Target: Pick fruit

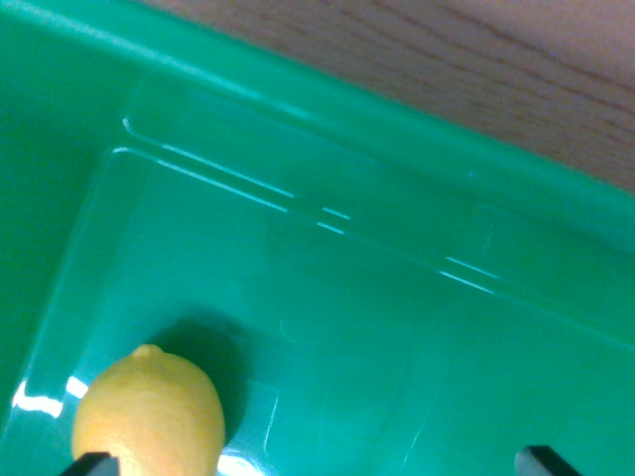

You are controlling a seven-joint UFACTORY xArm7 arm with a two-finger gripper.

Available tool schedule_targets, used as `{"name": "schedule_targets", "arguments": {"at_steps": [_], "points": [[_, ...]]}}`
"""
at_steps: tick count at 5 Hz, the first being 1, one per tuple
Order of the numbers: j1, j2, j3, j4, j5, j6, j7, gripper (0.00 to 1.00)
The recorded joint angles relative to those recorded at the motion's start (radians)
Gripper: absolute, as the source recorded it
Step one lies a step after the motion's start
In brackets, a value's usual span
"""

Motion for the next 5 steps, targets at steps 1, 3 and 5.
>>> {"name": "schedule_targets", "arguments": {"at_steps": [1,3,5], "points": [[0.0083,0.014,0.012,-0.033,0.0007,-0.045,-0.028,0.0],[0.0157,0.026,0.024,-0.062,0.0013,-0.085,-0.053,0.0],[0.0229,0.038,0.034,-0.09,0.0019,-0.123,-0.077,0.0]]}}
